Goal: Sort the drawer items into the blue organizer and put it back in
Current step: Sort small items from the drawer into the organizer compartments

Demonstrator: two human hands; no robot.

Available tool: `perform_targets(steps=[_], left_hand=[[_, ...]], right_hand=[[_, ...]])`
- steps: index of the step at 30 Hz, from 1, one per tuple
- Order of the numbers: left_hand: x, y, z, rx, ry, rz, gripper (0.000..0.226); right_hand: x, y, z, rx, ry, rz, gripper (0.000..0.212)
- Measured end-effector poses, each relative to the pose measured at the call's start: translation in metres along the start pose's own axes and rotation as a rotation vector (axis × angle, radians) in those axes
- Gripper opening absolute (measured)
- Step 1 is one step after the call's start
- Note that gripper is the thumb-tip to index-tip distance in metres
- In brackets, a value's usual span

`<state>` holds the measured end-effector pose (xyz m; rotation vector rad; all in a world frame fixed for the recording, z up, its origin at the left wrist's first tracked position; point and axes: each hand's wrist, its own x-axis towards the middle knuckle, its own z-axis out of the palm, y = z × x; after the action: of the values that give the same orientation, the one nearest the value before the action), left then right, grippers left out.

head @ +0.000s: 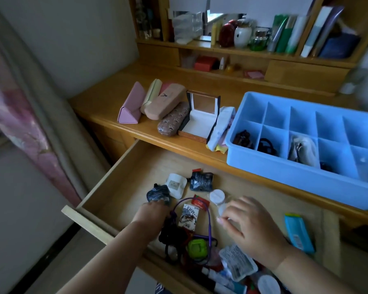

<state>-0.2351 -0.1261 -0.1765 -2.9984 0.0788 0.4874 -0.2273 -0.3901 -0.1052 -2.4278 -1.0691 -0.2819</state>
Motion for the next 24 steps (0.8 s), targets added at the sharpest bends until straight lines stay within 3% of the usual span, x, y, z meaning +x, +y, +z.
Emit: perform_targets(steps=[3,7,11,14,17,20,22,24], left_hand=[[-0.002,-0.002,-0.011,-0.087,0.089,-0.034,0.019],[-0.02,0.006,-0.042,-0.7,0.43,-0.145,0.009],[-0.036,0.047,-0.084,-1.335,0.281,-0.026,0.019],[-0.041,0.056,-0.102,-1.578,0.229,0.028,0.016],[-0.043,0.039,-0.098,-1.594,0.293,-0.06,0.009],[-0.042,0.018,-0.074,-1.348,0.371,-0.22,0.012],[-0.044,0.002,-0.05,-1.168,0.377,-0.339,0.012],[-0.048,-0.013,-0.027,-1.042,0.354,-0.406,0.013]], right_hand=[[-0.007,-0.001,0.004,0.141,-0.047,0.165,0.02],[0.002,-0.006,0.008,0.34,-0.068,0.316,0.01],[0.028,-0.027,0.008,0.525,-0.124,0.386,0.042],[0.042,-0.035,-0.004,0.456,-0.082,0.351,0.037],[0.049,-0.029,-0.043,0.227,0.166,0.225,0.036],[0.062,0.004,-0.092,0.016,0.477,0.29,0.037],[0.075,0.033,-0.109,-0.152,0.465,0.464,0.034],[0.081,0.055,-0.11,-0.237,0.286,0.604,0.031]])
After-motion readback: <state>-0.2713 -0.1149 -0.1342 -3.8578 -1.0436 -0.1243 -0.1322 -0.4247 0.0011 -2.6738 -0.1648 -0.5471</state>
